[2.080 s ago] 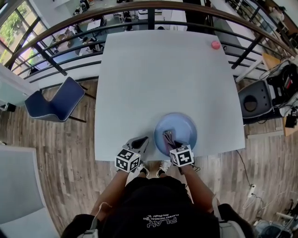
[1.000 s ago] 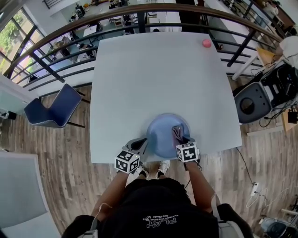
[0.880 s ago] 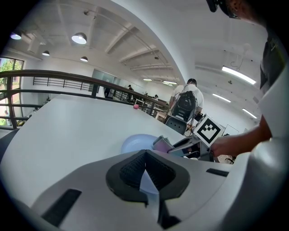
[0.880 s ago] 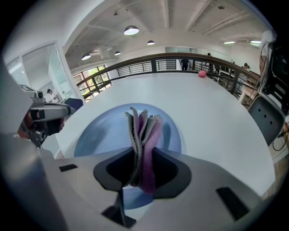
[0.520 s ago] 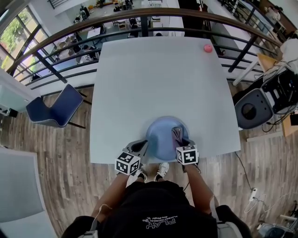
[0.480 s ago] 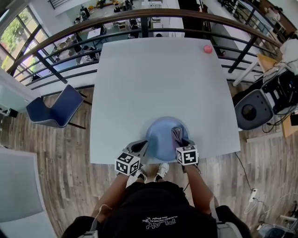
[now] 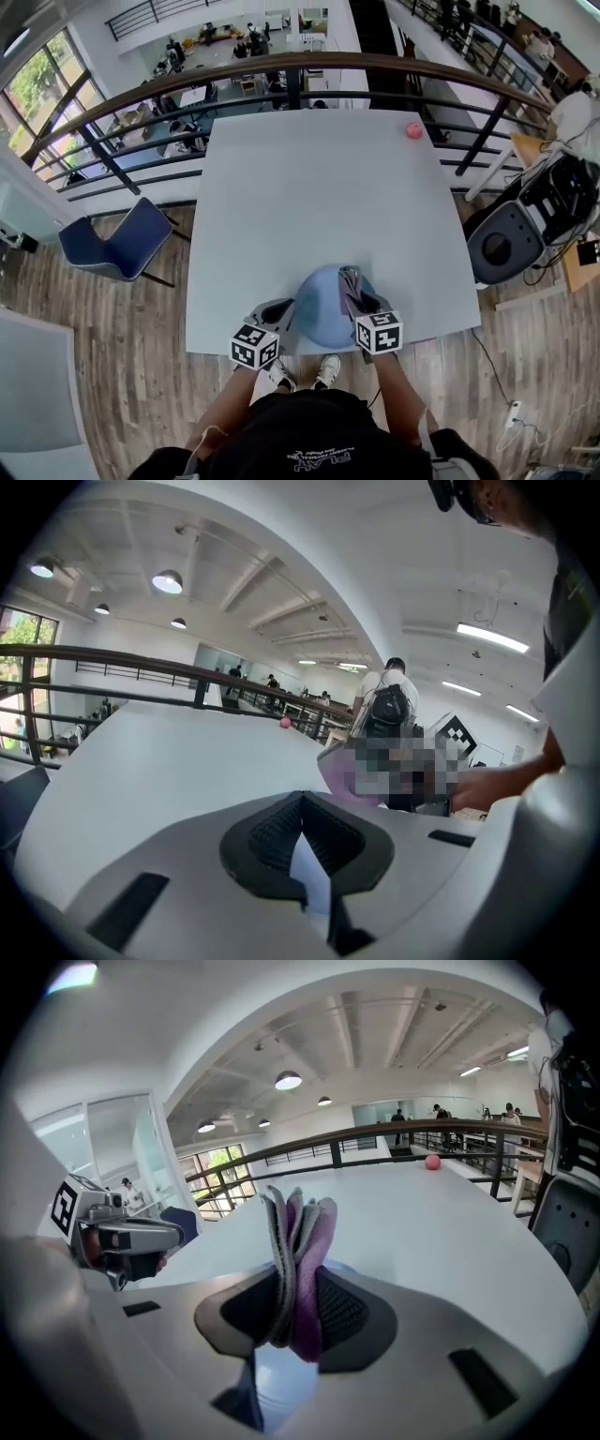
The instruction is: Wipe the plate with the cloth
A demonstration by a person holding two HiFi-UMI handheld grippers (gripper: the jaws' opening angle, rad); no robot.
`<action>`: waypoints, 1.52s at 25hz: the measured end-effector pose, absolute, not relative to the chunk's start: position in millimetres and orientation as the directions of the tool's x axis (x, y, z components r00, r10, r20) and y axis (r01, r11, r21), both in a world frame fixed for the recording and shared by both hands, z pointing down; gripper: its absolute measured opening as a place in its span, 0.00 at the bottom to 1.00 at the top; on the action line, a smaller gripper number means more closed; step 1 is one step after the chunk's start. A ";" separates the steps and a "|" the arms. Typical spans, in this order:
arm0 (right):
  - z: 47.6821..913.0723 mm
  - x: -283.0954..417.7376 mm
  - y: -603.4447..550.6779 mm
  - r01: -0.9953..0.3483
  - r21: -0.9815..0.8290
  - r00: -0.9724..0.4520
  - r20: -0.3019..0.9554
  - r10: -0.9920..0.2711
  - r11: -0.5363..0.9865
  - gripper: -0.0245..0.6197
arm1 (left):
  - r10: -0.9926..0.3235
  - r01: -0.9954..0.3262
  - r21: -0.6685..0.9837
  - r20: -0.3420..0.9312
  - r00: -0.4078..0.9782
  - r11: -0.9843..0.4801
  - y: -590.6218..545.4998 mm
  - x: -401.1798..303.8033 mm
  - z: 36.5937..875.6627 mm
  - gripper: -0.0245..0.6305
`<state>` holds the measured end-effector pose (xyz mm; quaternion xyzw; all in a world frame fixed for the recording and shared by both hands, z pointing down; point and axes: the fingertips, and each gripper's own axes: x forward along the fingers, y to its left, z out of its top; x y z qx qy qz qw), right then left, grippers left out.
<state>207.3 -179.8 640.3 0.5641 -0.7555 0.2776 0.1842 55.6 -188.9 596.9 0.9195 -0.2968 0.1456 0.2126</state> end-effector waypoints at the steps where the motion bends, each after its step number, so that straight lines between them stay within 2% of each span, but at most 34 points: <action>1: 634.0 205.8 -181.5 -0.953 -0.213 -0.300 0.577 -0.759 0.215 0.22 | -0.493 -0.609 0.298 0.381 0.782 -0.735 -191.7 52.8 590.3 0.06; 12: 537.3 186.8 -210.7 -0.957 -0.113 -0.291 0.392 -0.873 0.269 0.22 | -0.571 -0.611 0.214 0.223 0.790 -0.762 -231.0 31.4 509.7 0.06; 19: 500.8 180.5 -228.3 -0.962 -0.041 -0.268 0.319 -0.909 0.269 0.22 | -0.597 -0.616 0.165 0.153 0.787 -0.770 -256.0 11.3 478.2 0.06; 29: 459.9 171.3 -217.6 -0.964 0.004 -0.258 0.249 -0.934 0.267 0.22 | -0.604 -0.609 0.129 0.082 0.793 -0.782 -248.3 10.7 436.2 0.06; 38: 450.8 161.2 -200.6 -0.963 0.009 -0.260 0.231 -0.937 0.269 0.22 | -0.585 -0.590 0.126 0.083 0.807 -0.797 -226.4 11.6 432.1 0.06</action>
